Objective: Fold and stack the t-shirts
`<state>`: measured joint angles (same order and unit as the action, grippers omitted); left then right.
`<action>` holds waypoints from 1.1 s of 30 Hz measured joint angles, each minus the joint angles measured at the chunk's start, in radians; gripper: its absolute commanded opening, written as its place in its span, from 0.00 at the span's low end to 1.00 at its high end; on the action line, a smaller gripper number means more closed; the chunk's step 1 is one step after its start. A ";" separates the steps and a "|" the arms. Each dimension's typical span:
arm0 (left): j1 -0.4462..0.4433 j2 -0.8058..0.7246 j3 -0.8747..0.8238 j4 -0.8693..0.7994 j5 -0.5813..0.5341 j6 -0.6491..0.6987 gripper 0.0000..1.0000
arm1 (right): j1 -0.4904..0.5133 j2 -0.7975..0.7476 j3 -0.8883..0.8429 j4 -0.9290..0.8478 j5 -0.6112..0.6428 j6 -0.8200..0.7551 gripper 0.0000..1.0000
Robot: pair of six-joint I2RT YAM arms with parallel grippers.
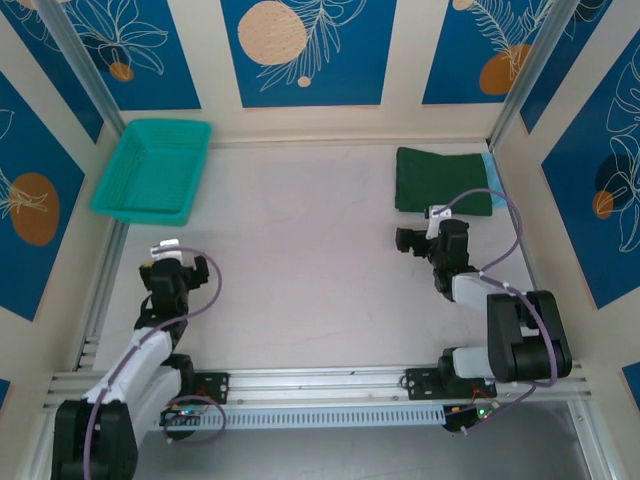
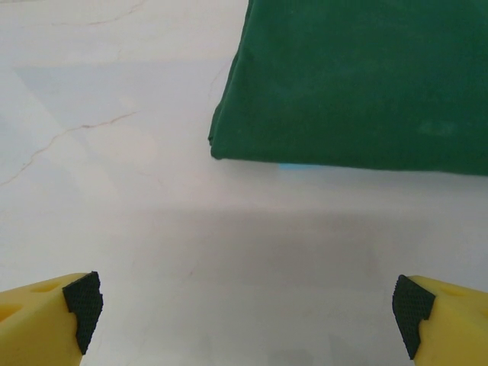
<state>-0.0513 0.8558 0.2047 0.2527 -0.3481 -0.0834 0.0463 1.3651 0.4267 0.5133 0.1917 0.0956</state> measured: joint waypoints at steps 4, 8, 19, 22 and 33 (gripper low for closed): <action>0.001 0.153 0.011 0.094 0.034 0.035 1.00 | -0.016 0.099 0.002 0.113 -0.025 0.000 1.00; 0.001 0.285 0.036 0.209 0.062 0.054 1.00 | -0.015 0.150 -0.023 0.215 -0.039 -0.002 0.99; 0.001 0.563 0.127 0.503 0.210 0.077 1.00 | 0.042 0.150 -0.113 0.416 0.027 -0.016 0.99; -0.005 0.608 0.128 0.545 0.231 0.091 1.00 | 0.059 0.152 -0.156 0.471 0.053 -0.019 0.99; -0.018 0.686 0.196 0.547 0.281 0.119 1.00 | -0.021 0.159 -0.038 0.368 0.066 0.017 1.00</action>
<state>-0.0692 1.5414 0.4007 0.8001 -0.0669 0.0360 0.0257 1.5242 0.3889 0.8810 0.2577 0.1127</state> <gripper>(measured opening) 0.999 0.995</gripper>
